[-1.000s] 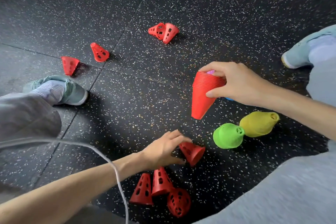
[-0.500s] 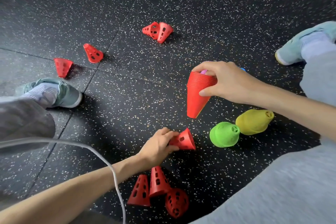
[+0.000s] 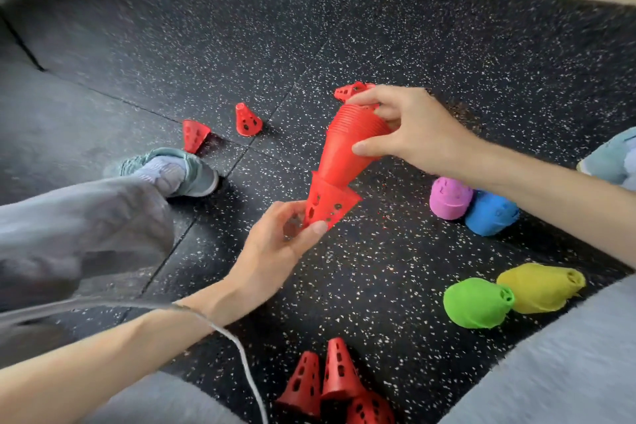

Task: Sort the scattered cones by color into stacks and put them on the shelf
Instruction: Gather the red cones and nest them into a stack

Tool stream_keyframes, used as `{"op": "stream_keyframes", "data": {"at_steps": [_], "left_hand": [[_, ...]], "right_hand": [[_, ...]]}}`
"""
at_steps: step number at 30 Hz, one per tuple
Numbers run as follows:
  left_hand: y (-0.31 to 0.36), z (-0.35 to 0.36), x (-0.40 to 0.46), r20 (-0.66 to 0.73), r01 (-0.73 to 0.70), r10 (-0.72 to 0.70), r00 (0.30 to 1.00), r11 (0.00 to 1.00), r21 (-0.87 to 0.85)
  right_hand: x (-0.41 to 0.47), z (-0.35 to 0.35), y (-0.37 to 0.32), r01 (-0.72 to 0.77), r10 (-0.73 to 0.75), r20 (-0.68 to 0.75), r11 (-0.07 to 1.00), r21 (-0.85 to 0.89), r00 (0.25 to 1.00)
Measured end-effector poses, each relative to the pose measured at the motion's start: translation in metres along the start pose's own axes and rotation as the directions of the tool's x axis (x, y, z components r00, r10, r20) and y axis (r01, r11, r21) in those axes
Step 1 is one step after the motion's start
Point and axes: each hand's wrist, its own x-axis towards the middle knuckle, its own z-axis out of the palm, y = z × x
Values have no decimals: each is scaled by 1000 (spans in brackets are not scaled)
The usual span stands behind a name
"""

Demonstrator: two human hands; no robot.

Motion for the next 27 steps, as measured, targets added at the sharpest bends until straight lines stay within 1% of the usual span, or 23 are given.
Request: {"op": "stream_keyframes", "data": {"at_steps": [3, 6, 9, 10, 12, 14, 15, 17, 19, 22, 23, 24, 25, 27], "left_hand": [[13, -22, 8, -123, 9, -22, 992, 994, -107], [16, -22, 26, -159, 26, -50, 986, 988, -151], [15, -19, 41, -155, 32, -50, 987, 993, -117], [15, -19, 46, -150, 27, -41, 988, 995, -93], [14, -23, 58, -125, -6, 7, 992, 1000, 3], [15, -27, 74, -72, -57, 67, 995, 989, 135], [18, -29, 82, -38, -84, 93, 995, 977, 194], [27, -31, 102, 40, -148, 142, 989, 946, 289], [40, -34, 127, 153, -214, 169, 974, 912, 350], [55, -42, 173, 376, -306, 137, 917, 845, 439], [57, -46, 189, 412, -309, 102, 905, 824, 474], [57, -50, 207, 407, -290, 72, 911, 813, 505], [55, -55, 223, 372, -262, 56, 926, 807, 530], [38, -69, 252, 272, -234, 85, 959, 781, 580]], "right_hand": [[11, 23, -15, 75, -81, 64, 993, 91, 995], [22, 29, -18, 122, -126, 37, 988, 98, 991], [29, 17, -14, 86, -99, 99, 988, 131, 990], [31, 14, -11, 73, -87, 128, 992, 105, 988], [33, 11, -6, 44, -42, 147, 999, -11, 988], [35, 9, -2, 14, -2, 89, 990, -140, 996], [36, 7, -1, -3, 12, 50, 985, -172, 999], [40, -2, 0, -37, 32, -34, 981, -188, 999], [45, -12, 0, -61, 38, -114, 977, -202, 993], [52, -21, 4, -105, 53, -228, 970, -221, 972], [54, -22, 7, -122, 62, -260, 968, -221, 964], [56, -24, 9, -137, 71, -287, 967, -216, 955], [57, -25, 13, -150, 83, -305, 968, -203, 949], [58, -26, 22, -170, 112, -317, 972, -163, 942]]}}
